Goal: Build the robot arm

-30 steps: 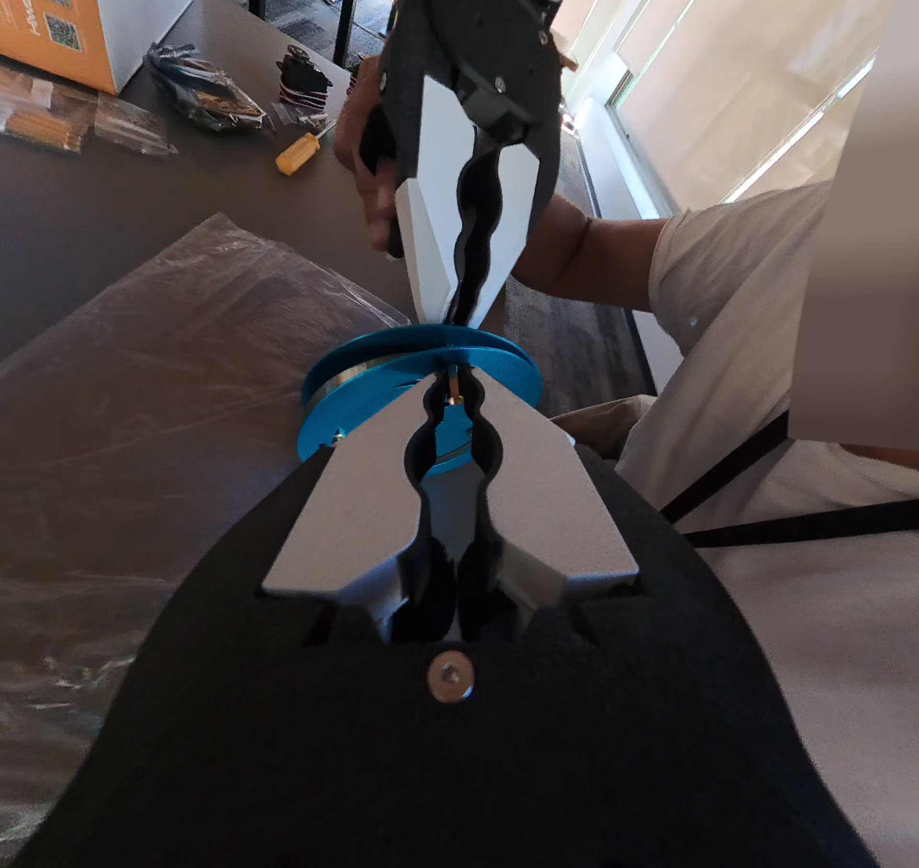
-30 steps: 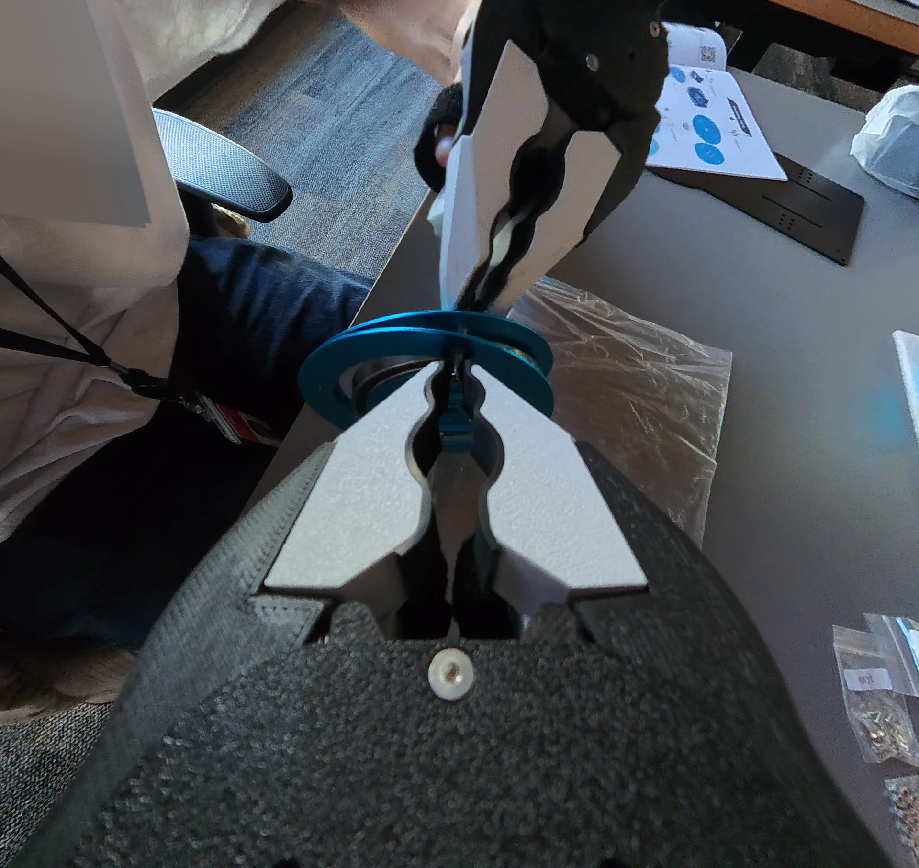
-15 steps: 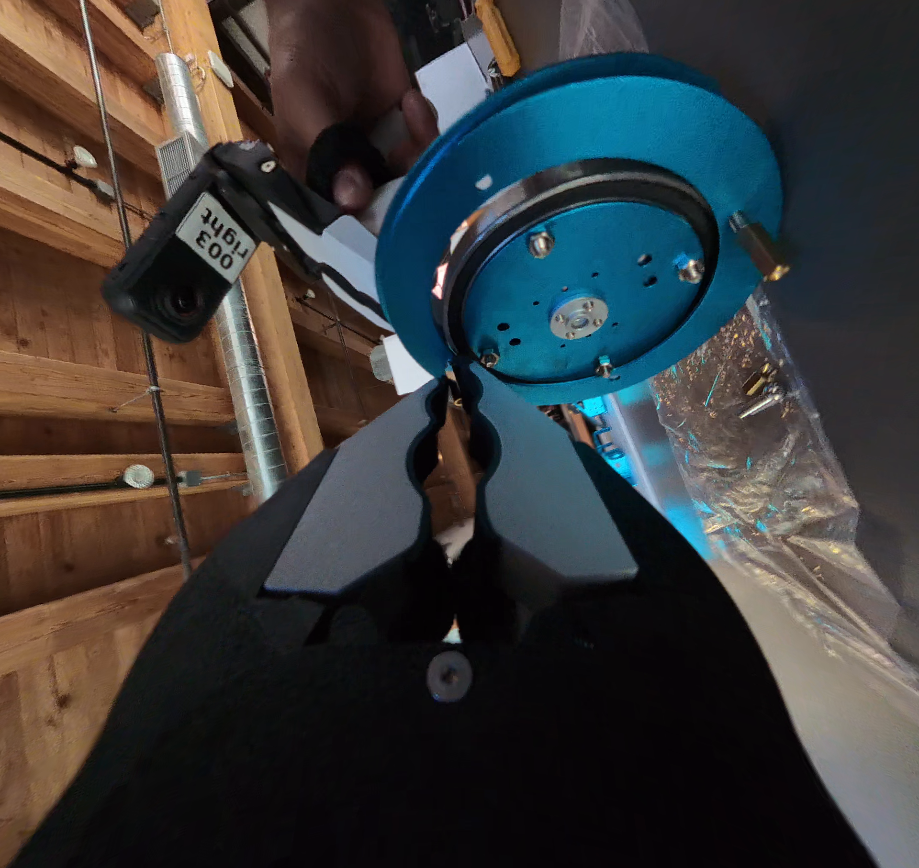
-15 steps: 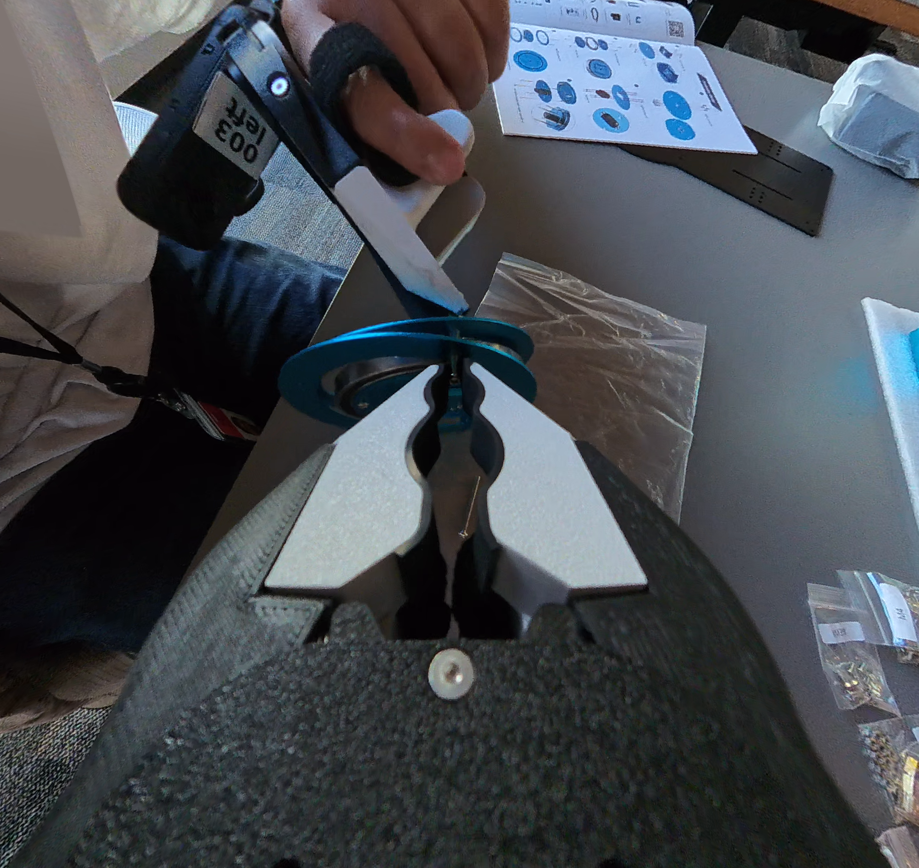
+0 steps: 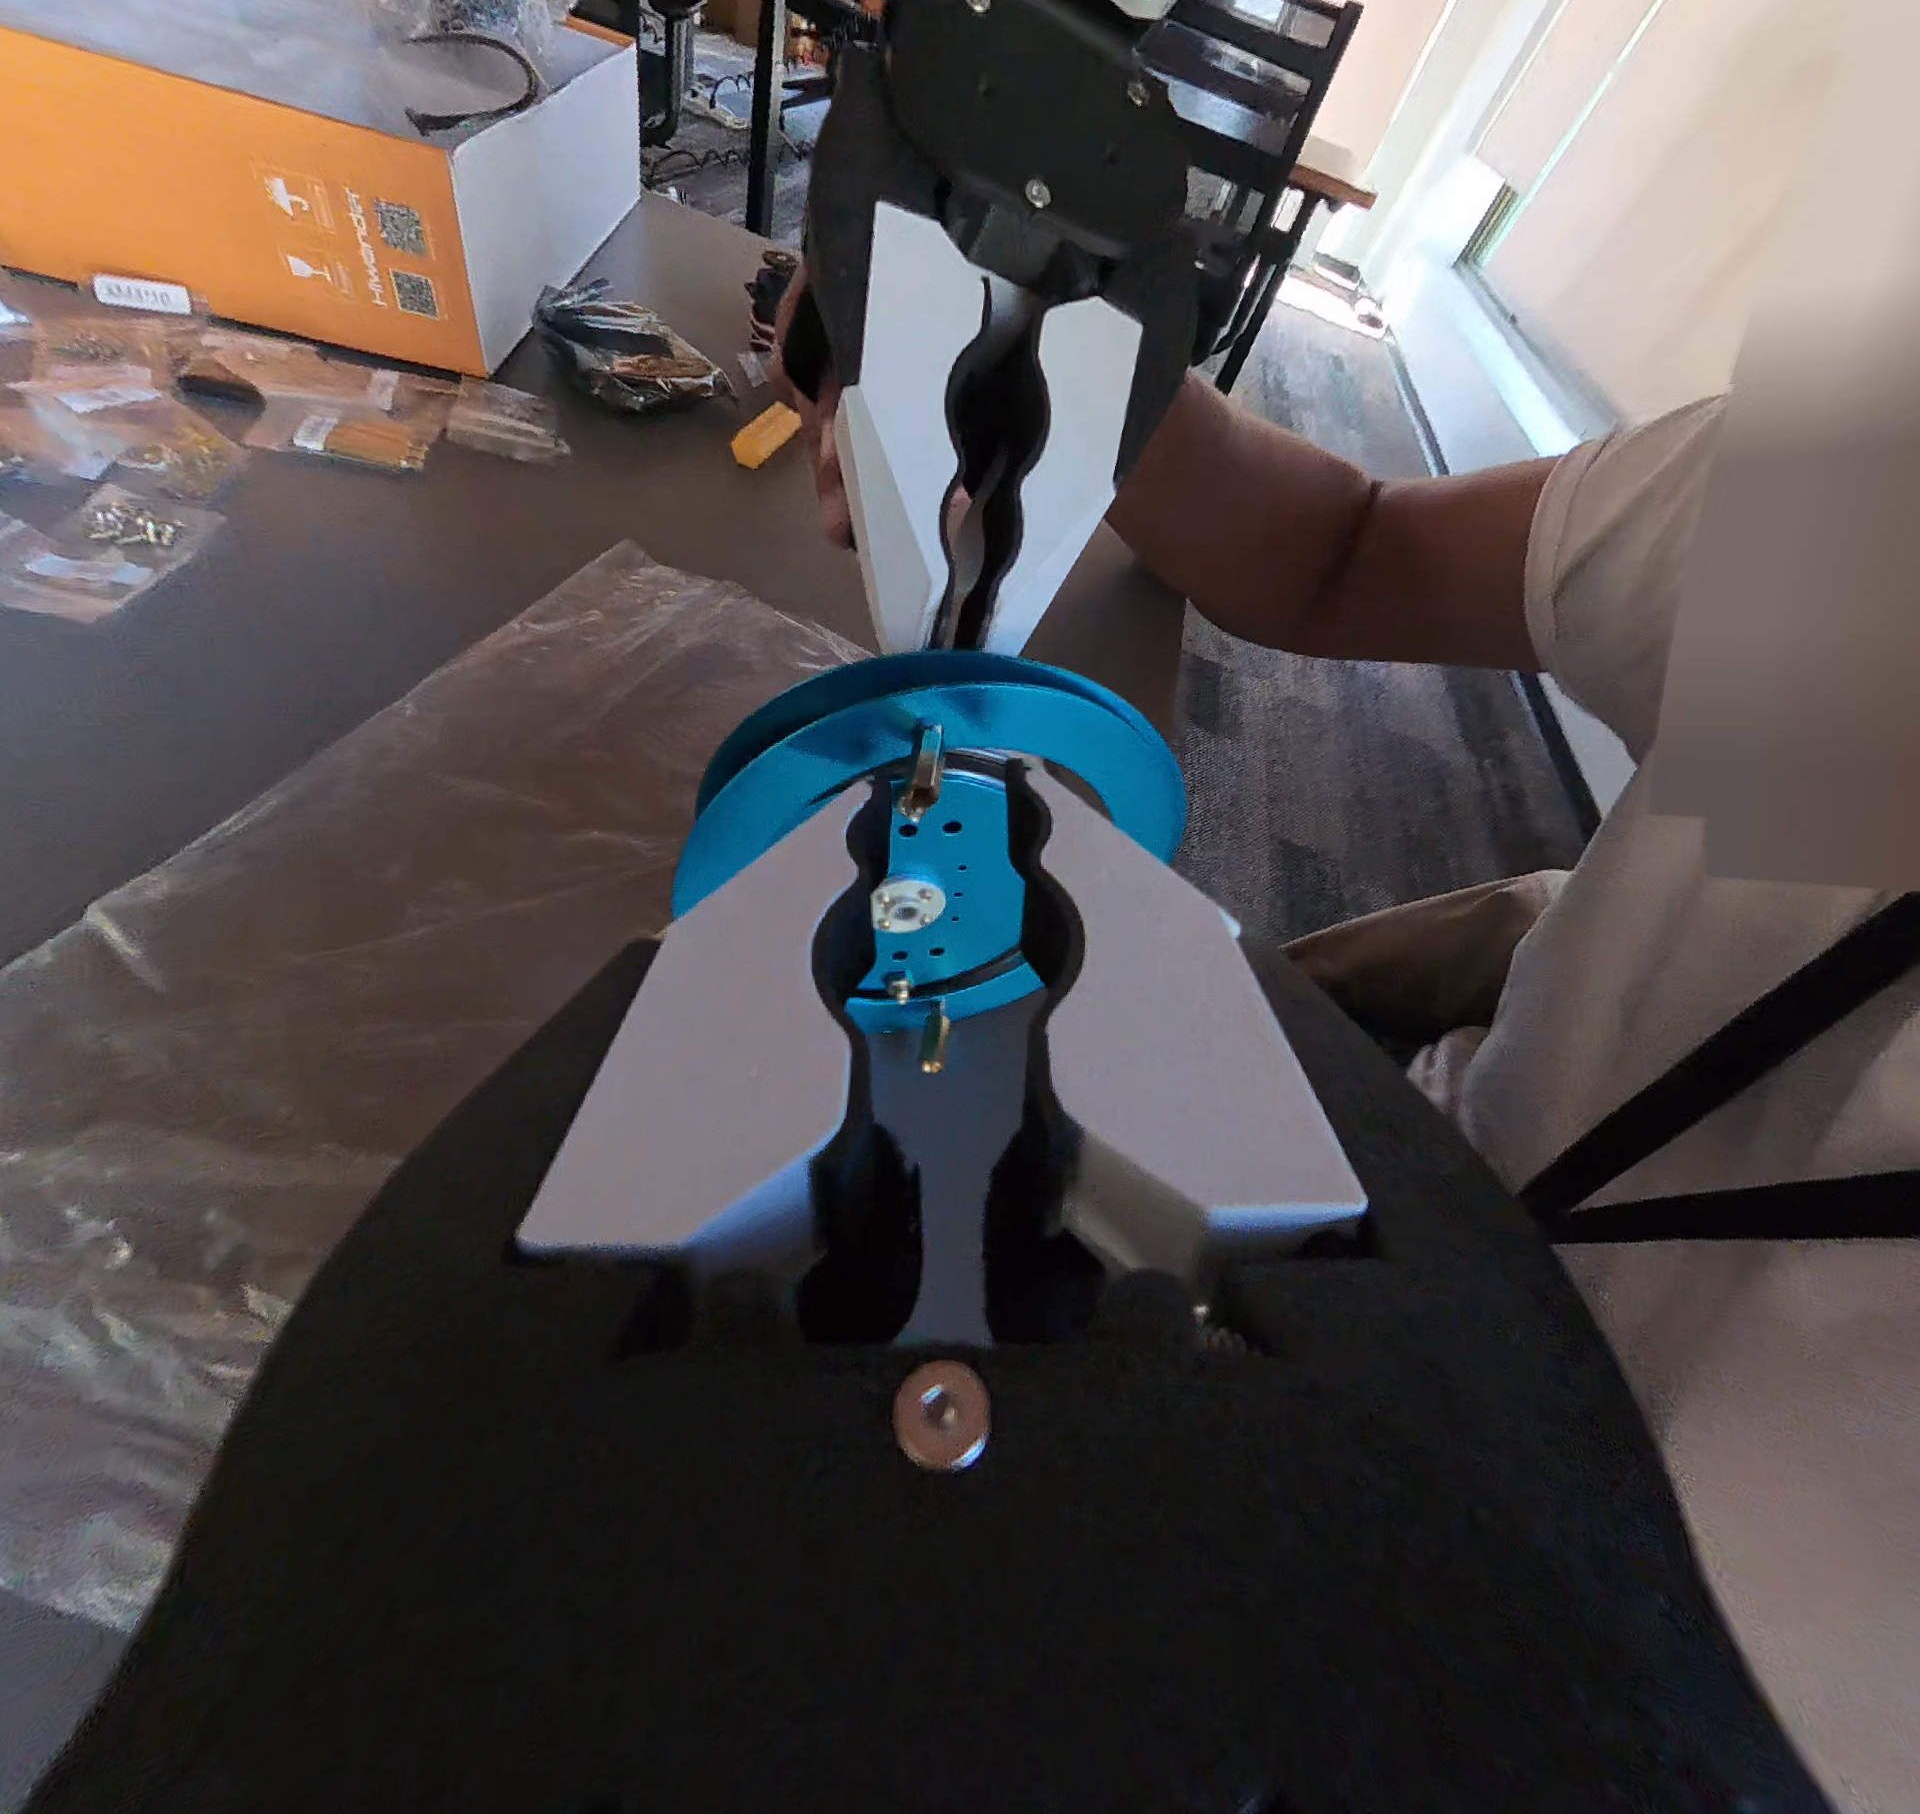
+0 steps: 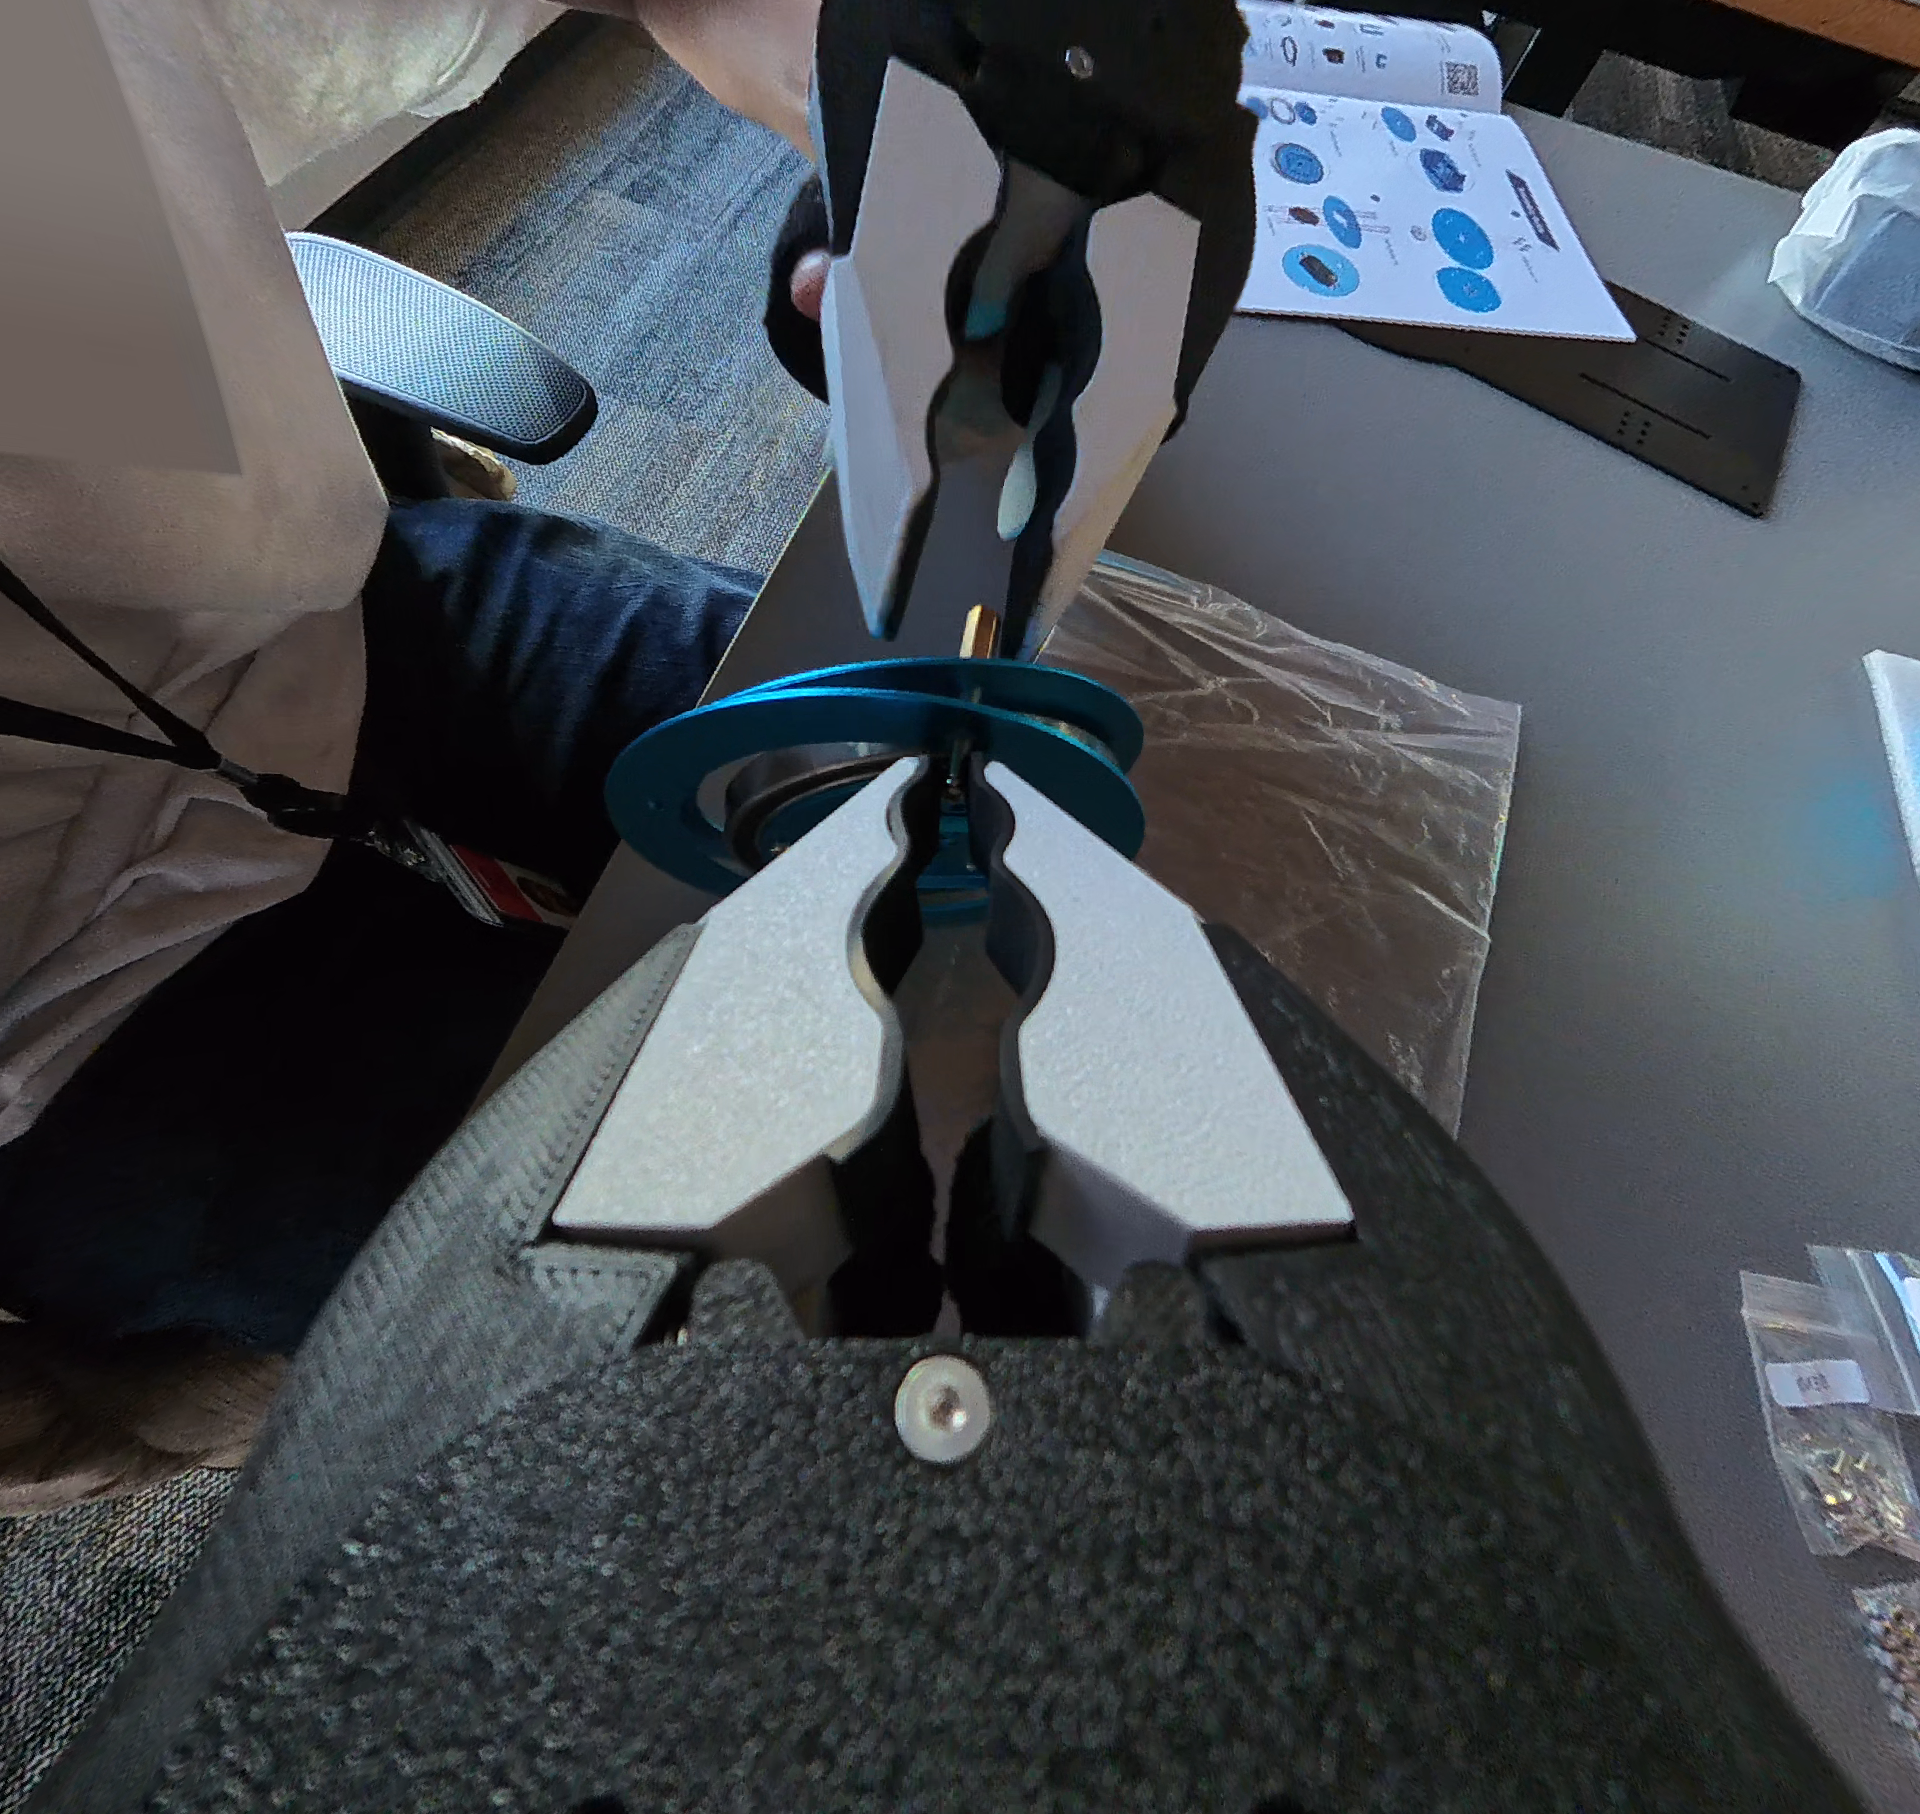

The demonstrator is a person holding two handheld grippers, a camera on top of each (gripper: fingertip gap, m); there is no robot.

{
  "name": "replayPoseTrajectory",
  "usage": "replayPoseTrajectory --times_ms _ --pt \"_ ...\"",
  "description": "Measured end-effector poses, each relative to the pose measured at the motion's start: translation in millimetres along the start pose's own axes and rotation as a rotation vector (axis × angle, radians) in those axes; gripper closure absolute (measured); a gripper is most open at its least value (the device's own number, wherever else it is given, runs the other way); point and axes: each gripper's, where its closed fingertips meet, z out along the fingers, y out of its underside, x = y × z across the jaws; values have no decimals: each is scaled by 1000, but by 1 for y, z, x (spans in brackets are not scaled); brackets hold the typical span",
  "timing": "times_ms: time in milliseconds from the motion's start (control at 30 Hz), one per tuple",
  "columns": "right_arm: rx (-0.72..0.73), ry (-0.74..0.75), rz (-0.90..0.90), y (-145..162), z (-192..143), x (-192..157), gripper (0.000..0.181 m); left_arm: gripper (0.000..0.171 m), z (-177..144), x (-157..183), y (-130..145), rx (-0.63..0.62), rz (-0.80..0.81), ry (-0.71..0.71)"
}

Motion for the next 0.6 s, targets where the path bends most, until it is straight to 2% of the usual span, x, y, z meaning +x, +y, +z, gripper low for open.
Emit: replayPoseTrajectory --times_ms 100,200,267,300,367,467,533,567,600 --pt "6 -8 1 -1 1 -1 178 164 7 -1 0 -11 65 -15" --pt "5 -11 3 0 0 -1 178 166 9 0 0 -18 121 -10" --pt "8 -13 5 0 0 -1 178 166 9 -1 1 -30 245 -49" --pt "10 -14 10 0 0 -1 178 166 9 -1 2 -44 359 -95" --pt "20 -31 28 0 0 -1 177 166 9 -3 3 -99 693 -238" --pt "39 -54 71 0 0 0 177 166 8 -9 2 -236 1326 -518" --pt "54 -84 105 0 -1 0 178 166 9 -9 0 -301 1720 -658" --pt "63 -97 117 0 -2 0 178 166 9 -8 0 -318 1847 -701" --pt "67 -107 124 0 -2 -1 178 166 10 -7 0 -321 1910 -721"
